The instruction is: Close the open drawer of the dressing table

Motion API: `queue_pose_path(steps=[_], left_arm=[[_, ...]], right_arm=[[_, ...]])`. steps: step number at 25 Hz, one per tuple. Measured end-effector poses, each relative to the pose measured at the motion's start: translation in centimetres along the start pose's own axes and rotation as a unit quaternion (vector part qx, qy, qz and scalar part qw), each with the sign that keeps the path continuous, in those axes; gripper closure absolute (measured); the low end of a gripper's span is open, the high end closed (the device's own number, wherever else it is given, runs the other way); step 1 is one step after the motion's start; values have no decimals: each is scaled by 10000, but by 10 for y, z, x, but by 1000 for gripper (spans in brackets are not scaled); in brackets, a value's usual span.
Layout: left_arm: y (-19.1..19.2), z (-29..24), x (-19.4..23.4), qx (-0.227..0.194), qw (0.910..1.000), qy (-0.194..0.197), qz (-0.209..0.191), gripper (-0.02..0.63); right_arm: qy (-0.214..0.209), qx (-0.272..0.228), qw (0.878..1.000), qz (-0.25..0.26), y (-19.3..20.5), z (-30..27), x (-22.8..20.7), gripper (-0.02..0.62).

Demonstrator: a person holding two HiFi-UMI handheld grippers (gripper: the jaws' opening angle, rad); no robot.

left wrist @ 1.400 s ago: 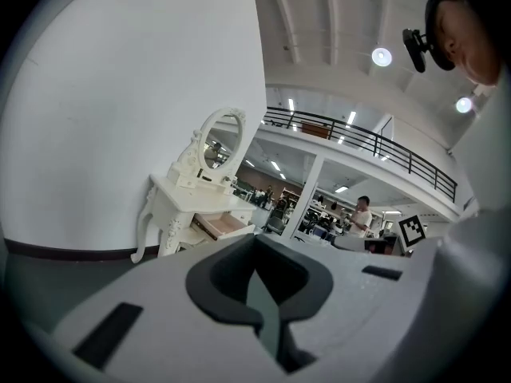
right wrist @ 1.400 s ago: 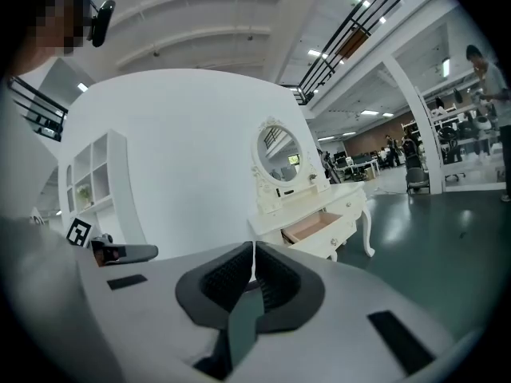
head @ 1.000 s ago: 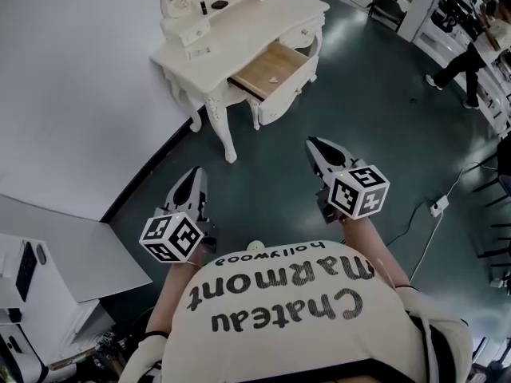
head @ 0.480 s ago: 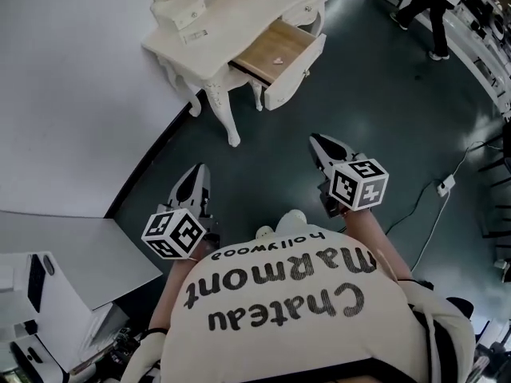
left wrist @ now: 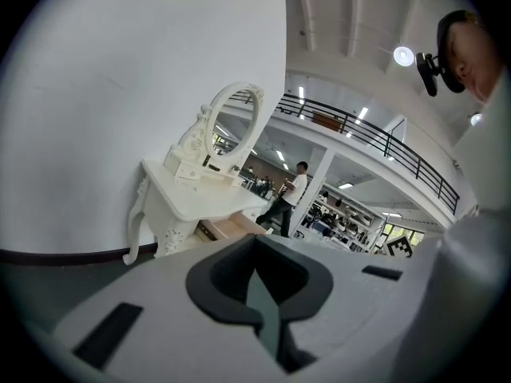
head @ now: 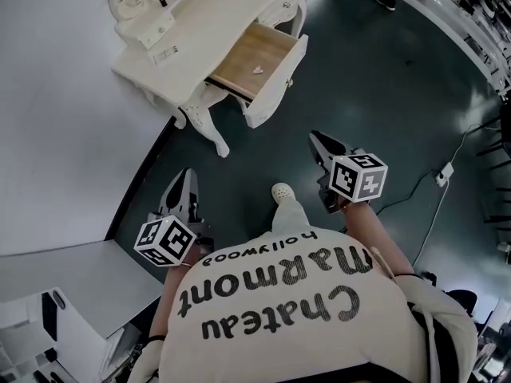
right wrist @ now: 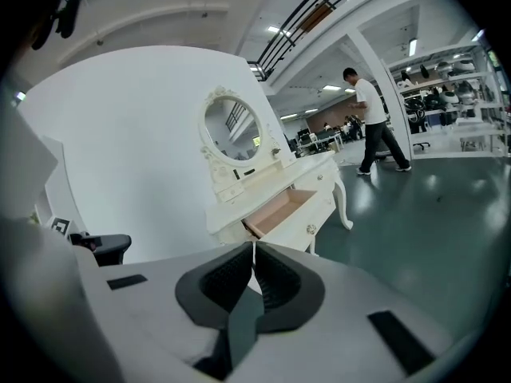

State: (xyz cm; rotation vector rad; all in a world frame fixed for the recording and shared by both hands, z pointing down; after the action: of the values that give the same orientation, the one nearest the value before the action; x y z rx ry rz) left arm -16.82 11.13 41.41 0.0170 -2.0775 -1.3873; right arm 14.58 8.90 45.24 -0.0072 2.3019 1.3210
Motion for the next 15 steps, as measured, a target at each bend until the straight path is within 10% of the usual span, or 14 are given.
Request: queue_pose_path(steps=[15], left_arm=[[-76, -121, -15, -634, 9979, -38, 145, 598]], right_arm=[[-258, -133, 9995, 90, -94, -95, -77, 561]])
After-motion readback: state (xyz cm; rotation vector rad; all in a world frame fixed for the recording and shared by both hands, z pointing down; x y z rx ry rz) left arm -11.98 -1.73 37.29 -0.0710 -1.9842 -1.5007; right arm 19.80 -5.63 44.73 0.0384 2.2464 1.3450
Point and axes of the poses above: the fingertips, and each gripper's own axes: z backward along the fingers, x to its left, y out of its underside, the point moved 3 cm from there along z, backward along the fingers, and after that the axes turned 1 degree about y, right-handed, at the moved point
